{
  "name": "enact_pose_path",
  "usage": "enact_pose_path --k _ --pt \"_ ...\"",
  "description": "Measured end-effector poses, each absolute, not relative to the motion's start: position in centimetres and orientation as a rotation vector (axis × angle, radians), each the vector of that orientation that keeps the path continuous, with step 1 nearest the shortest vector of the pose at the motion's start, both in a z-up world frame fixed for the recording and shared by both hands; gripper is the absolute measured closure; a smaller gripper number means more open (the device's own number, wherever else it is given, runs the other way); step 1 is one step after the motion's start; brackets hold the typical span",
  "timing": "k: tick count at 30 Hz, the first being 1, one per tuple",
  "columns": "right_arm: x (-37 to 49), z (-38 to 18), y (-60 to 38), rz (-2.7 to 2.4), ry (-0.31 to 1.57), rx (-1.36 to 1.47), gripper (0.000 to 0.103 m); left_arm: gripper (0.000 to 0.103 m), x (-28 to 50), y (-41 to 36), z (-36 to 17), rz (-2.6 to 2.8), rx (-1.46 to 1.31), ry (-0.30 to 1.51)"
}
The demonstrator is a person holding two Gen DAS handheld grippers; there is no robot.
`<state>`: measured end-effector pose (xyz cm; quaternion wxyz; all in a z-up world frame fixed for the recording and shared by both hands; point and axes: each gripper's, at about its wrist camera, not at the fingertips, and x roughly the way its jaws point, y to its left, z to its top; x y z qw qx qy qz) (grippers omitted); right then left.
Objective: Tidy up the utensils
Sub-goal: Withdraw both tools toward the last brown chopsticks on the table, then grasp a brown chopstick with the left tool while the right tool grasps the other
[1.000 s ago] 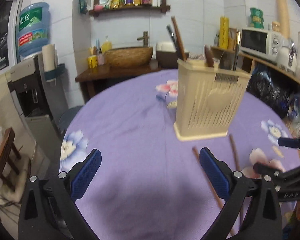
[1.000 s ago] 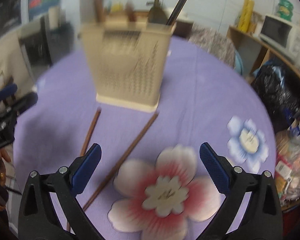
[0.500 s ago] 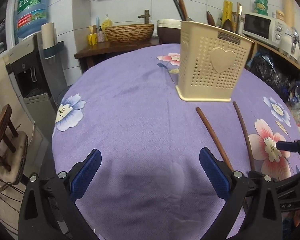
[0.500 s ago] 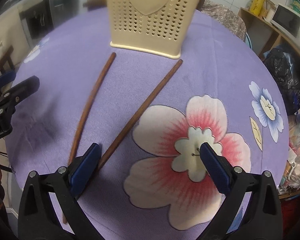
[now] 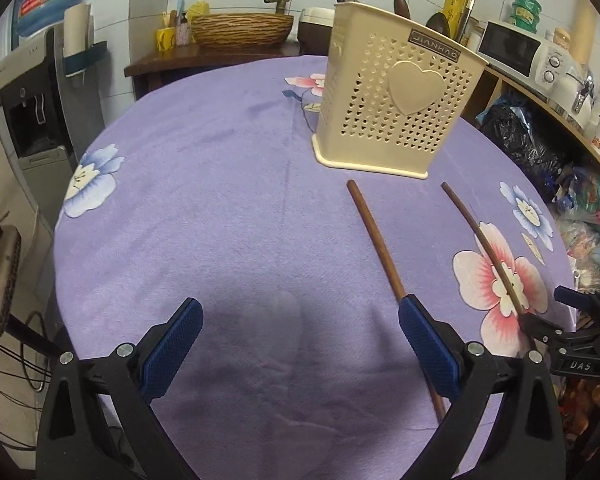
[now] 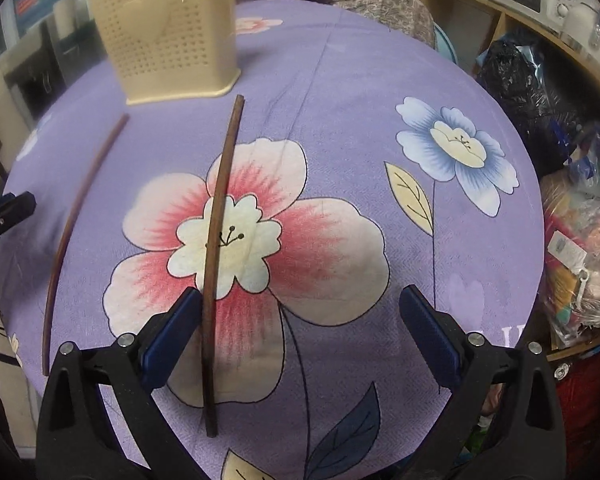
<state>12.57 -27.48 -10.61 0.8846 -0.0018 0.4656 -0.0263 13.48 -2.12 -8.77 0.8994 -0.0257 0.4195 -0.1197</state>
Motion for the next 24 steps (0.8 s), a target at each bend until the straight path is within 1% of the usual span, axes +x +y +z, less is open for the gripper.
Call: enact_pose_path --k 6,8,10,11,13,16,17,19,23,24 --pt "13.2 -9.6 -28.7 -0.024 0.906 0.095 0.006 0.006 14.9 -5.3 -8.5 -0.299 0.001 0.879" --pt "13.4 -9.3 -28.7 -0.021 0.895 0.106 0.006 0.008 15.6 -6.1 -8.3 -0.297 0.019 0.864" --pt "13.5 -9.2 -28.6 -0.014 0.887 0.102 0.006 0.02 17.0 -7.0 -8.5 -0.29 0.033 0.891" --pt "13.5 -9.1 -28.3 -0.01 0.885 0.096 0.006 0.023 17.6 -7.5 -8.6 -0.291 0.038 0.899" --pt "13.6 -9.0 -28.0 -0.003 0.883 0.088 0.006 0.032 18.3 -7.9 -8.6 -0.281 0.049 0.906" --pt "14.1 -8.6 -27.8 0.018 0.879 0.084 0.006 0.044 19.3 -8.7 -8.8 -0.286 0.055 0.93" --pt "14.4 -8.5 -27.8 0.02 0.876 0.081 0.006 0.047 19.5 -8.8 -8.9 -0.285 0.054 0.938" --pt "14.8 -8.2 -27.6 0.025 0.871 0.078 0.006 0.055 19.7 -8.9 -9.1 -0.284 0.047 0.946" --pt "15.3 -7.9 -27.5 0.033 0.869 0.082 0.006 0.058 19.8 -9.3 -9.2 -0.283 0.068 0.94" --pt "15.4 -7.8 -27.4 0.034 0.868 0.079 0.006 0.061 19.9 -9.5 -9.2 -0.283 0.075 0.938"
